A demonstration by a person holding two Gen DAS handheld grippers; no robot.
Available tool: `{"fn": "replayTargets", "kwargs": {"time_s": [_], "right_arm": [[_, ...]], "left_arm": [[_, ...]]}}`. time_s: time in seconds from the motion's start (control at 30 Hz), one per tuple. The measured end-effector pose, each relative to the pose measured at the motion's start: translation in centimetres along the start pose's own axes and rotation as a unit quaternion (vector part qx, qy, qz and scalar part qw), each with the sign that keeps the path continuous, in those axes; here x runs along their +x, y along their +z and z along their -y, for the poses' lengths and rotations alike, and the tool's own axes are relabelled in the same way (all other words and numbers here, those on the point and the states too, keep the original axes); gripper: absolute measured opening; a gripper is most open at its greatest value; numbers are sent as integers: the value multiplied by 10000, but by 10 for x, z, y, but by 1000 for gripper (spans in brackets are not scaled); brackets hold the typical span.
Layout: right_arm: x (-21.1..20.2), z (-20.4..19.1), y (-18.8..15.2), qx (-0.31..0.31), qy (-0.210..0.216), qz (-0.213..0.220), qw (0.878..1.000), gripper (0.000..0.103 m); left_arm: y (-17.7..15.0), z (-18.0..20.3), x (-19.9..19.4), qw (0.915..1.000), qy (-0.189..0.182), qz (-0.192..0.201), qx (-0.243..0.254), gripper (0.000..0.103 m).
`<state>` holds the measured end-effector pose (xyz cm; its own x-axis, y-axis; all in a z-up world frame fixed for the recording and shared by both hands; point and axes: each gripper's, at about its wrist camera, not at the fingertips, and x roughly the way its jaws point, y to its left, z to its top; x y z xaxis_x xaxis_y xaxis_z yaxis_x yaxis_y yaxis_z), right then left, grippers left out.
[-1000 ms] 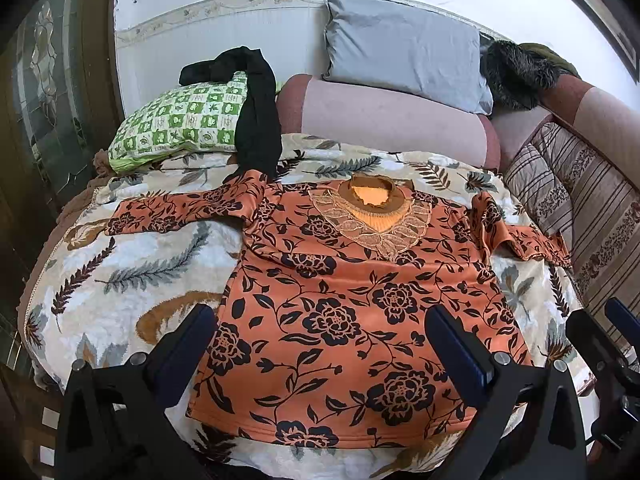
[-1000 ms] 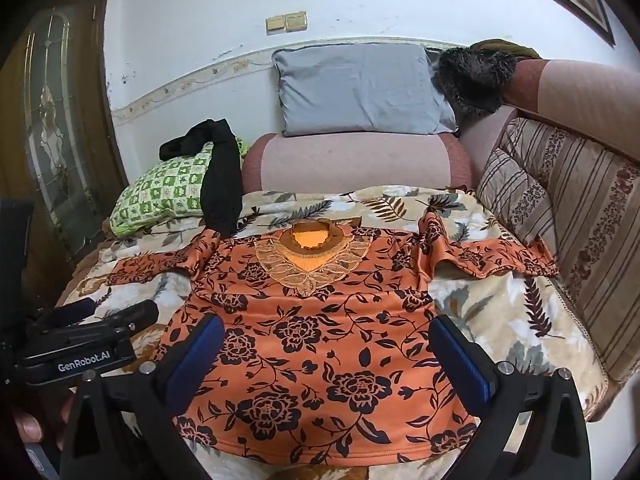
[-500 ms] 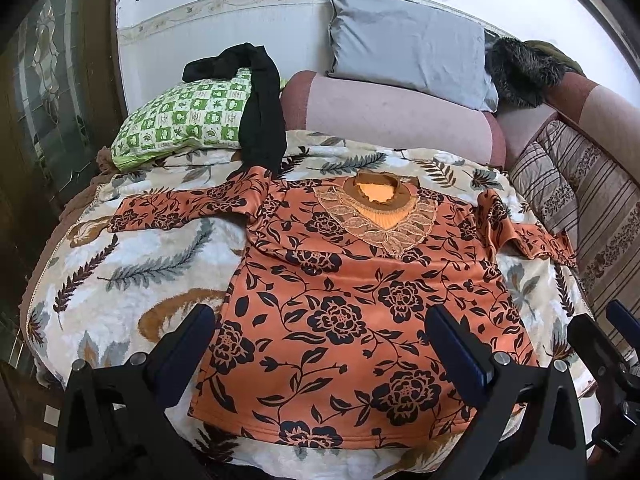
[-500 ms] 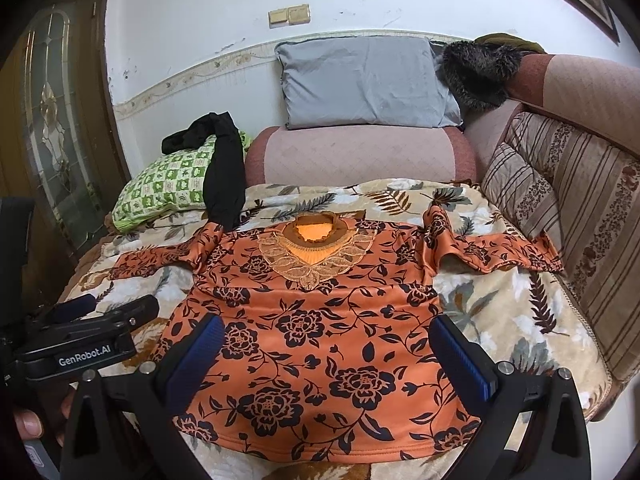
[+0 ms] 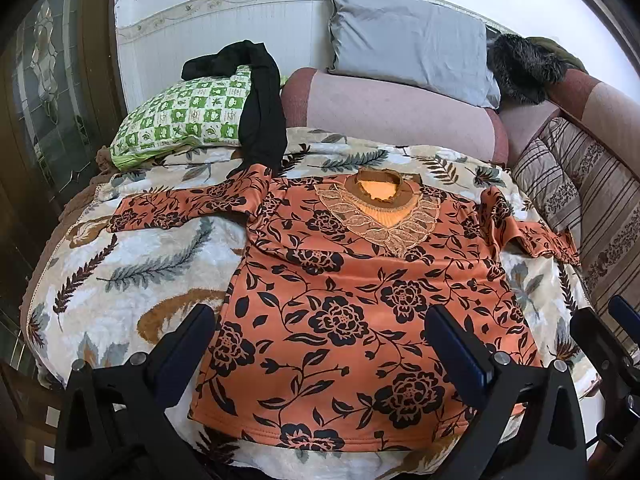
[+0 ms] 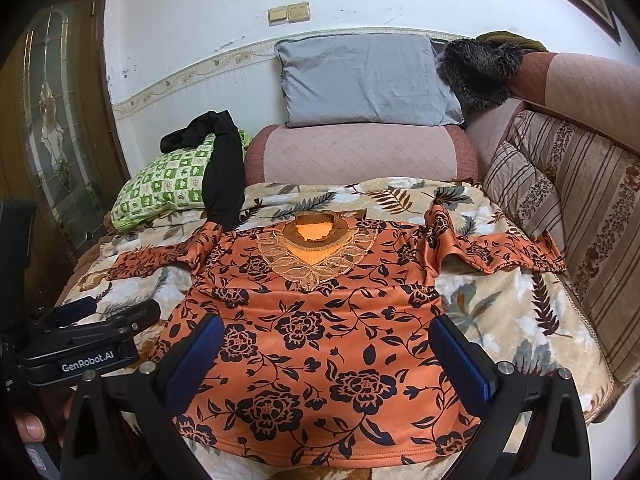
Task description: Fold small clothes
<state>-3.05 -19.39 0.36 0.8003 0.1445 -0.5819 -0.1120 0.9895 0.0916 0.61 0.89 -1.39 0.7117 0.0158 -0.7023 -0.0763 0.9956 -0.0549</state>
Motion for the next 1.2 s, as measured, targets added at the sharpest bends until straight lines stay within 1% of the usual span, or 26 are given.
{"fn": "replayTargets", "kwargs": {"time_s": [0.5, 1.2], "right_arm": [[5, -1, 6, -32, 24, 50, 10000, 103], [12, -1, 9, 15, 49, 61, 10000, 103]], "left_arm": [[4, -6, 7, 10000, 45, 11, -2, 103], [7, -2, 10, 9999, 126, -78, -6, 103]]}}
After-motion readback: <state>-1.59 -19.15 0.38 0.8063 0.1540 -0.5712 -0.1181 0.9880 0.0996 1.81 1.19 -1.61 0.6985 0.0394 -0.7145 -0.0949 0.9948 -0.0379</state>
